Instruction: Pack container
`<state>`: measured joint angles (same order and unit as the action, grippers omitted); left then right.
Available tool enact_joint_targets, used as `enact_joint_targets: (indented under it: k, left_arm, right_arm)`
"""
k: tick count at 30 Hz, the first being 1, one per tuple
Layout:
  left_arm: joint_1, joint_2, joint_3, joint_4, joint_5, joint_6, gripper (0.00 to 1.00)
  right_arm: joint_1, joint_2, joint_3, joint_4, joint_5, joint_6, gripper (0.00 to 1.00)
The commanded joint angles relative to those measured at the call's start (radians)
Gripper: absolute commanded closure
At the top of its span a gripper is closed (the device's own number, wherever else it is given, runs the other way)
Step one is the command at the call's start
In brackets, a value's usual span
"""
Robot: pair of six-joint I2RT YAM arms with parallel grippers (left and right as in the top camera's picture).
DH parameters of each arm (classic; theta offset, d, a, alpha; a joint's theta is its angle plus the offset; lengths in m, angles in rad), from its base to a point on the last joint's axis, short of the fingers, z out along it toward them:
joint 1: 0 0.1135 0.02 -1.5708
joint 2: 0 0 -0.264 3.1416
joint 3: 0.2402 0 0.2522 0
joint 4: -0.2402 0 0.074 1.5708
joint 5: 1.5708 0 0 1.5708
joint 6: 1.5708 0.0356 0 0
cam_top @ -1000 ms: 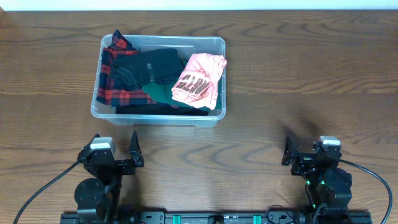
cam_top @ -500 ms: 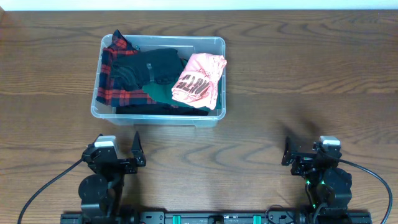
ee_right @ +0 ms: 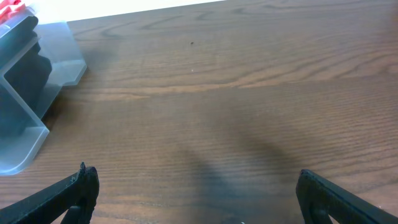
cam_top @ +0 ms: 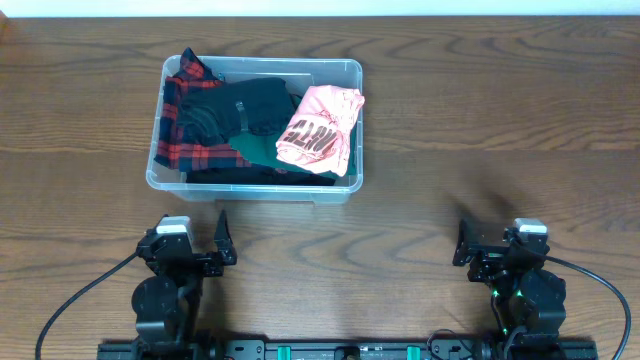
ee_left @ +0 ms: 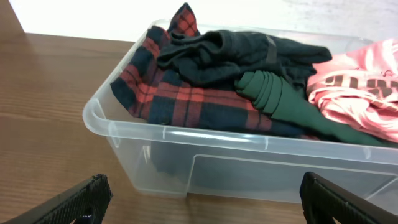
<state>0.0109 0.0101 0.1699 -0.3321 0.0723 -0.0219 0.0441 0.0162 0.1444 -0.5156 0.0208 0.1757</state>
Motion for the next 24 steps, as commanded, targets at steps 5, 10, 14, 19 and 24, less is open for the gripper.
enact_joint_targets:
  k: [5, 10, 14, 19, 24]
  left_arm:
    - [-0.004, -0.008, -0.058, 0.069, 0.007, 0.002, 0.02]
    - [-0.004, -0.008, -0.071, 0.069, 0.006, 0.003, 0.02]
    - [-0.004, -0.008, -0.088, 0.078, 0.006, 0.003, 0.02]
    - [-0.004, -0.008, -0.093, 0.084, -0.004, 0.003, 0.02]
    - [-0.004, -0.008, -0.093, 0.084, -0.013, 0.003, 0.02]
  right_arm:
    - [0.007, -0.010, -0.003, -0.001, -0.003, 0.011, 0.01]
    - [0.007, -0.010, -0.003, -0.001, -0.003, 0.011, 0.01]
    - [0.007, -0.010, -0.003, -0.001, -0.003, 0.011, 0.01]
    - [0.007, -0.010, -0.003, -0.001, -0.003, 0.011, 0.01]
    - [0.007, -0.010, -0.003, -0.001, -0.003, 0.011, 0.01]
